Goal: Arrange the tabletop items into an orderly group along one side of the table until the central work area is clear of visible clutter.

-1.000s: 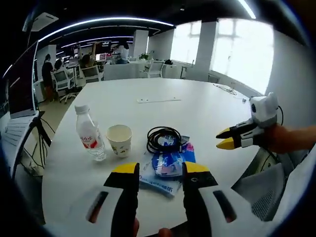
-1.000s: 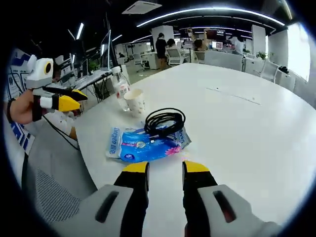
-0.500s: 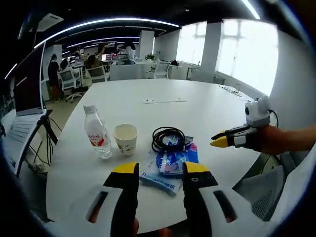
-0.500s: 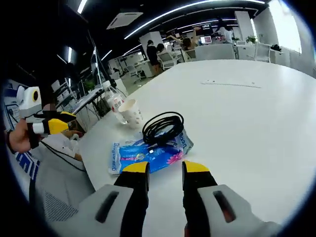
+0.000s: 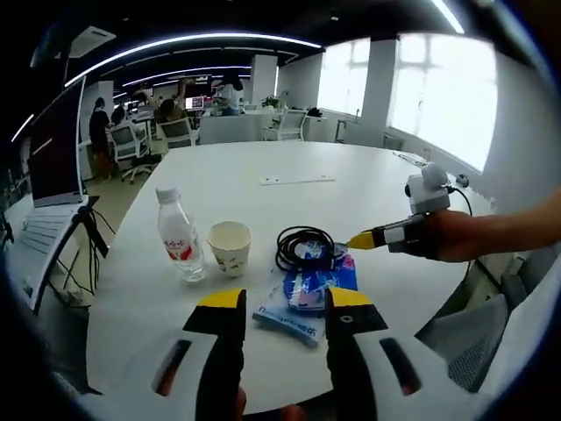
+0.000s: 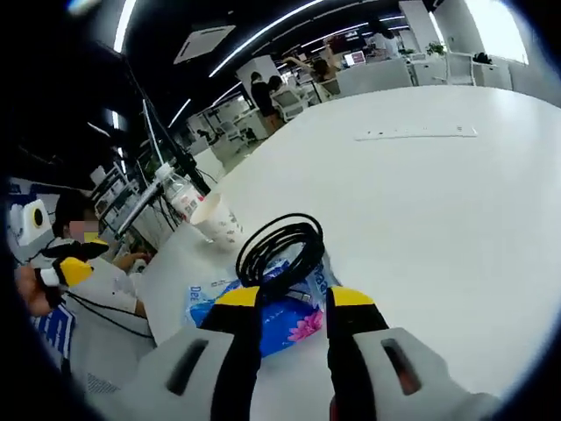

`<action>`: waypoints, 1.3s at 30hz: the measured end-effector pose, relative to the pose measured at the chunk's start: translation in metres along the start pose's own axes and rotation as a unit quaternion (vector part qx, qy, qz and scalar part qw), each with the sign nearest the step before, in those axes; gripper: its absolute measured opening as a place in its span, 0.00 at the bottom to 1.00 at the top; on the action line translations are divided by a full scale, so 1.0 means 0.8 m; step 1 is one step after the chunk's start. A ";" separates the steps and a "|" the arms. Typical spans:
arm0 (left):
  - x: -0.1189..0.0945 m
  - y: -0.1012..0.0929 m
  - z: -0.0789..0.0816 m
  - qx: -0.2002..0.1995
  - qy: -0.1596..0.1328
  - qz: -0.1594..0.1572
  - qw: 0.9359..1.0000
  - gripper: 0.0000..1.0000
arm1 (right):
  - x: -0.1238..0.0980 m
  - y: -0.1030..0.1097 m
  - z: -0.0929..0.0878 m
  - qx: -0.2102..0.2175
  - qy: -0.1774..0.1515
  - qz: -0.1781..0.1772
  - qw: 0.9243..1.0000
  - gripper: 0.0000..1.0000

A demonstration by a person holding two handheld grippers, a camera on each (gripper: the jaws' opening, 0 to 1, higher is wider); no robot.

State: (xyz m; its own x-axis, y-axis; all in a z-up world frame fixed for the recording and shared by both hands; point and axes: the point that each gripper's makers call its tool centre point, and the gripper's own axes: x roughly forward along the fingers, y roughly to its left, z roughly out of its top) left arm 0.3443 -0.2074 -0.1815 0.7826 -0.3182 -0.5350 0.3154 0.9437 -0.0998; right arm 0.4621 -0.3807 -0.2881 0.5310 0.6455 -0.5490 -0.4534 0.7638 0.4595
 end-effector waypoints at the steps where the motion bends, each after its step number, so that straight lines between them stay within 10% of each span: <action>1: 0.000 0.000 0.000 0.000 0.000 0.000 1.000 0.35 | 0.002 -0.002 -0.001 0.009 0.002 -0.002 1.000 0.27; 23: 0.002 -0.008 0.009 0.001 -0.011 -0.011 1.000 0.35 | 0.061 0.008 0.003 0.059 0.063 0.034 0.996 0.28; 32: 0.001 -0.010 0.008 0.003 -0.010 -0.013 1.000 0.35 | 0.062 -0.003 0.007 0.086 0.076 -0.032 0.993 0.12; 39: 0.002 -0.006 0.006 -0.003 -0.010 -0.007 1.000 0.35 | 0.058 0.009 0.027 0.031 0.035 -0.015 0.999 0.05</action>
State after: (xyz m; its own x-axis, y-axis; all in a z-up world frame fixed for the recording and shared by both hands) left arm 0.3466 -0.2132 -0.1775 0.7888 -0.3334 -0.5164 0.3236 0.9395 -0.1123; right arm 0.4983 -0.3452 -0.2951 0.4911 0.6228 -0.6091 -0.3919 0.7824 0.4840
